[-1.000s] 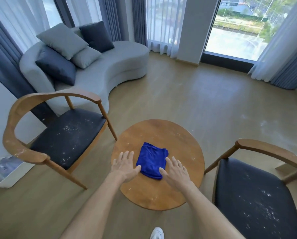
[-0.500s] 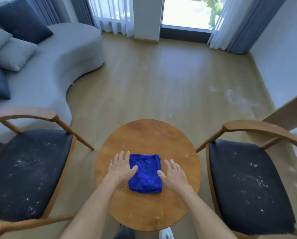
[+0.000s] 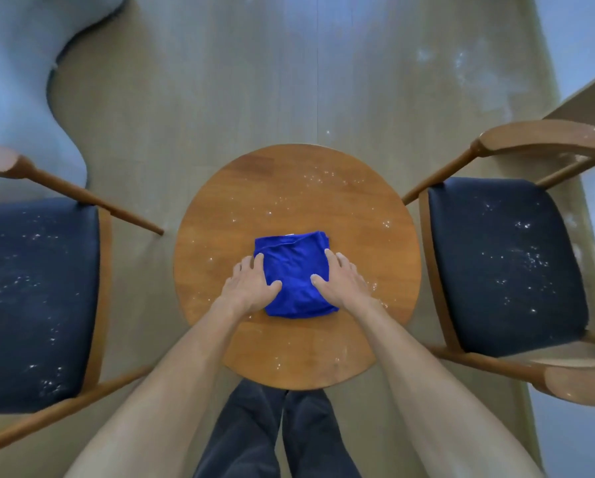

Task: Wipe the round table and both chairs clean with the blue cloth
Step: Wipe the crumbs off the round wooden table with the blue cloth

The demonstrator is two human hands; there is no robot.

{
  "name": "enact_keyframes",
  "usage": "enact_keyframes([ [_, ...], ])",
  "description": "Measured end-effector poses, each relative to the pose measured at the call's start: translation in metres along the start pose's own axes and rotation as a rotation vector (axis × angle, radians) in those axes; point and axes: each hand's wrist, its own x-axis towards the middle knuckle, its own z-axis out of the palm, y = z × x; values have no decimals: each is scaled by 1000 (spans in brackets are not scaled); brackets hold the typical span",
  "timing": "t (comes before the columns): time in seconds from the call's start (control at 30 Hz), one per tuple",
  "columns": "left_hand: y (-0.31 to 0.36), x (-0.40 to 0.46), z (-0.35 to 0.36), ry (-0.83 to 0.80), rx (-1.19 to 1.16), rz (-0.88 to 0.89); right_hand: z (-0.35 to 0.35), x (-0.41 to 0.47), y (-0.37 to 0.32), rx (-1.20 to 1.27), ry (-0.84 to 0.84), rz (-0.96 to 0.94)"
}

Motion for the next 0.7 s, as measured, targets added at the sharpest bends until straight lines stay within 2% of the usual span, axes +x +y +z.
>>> enact_keyframes([
  [0.13,-18,11,27,-25,-37,-29,33,9,7,10,-15,18],
  [0.23,-23,21,38,-1,-90,-64,47,17,13,44,34,43],
  [0.43,-17,45,52,105,-310,-176,61,29,20,169,151,122],
  [0.7,-10,62,64,131,-535,-329,64,48,23,212,208,187],
])
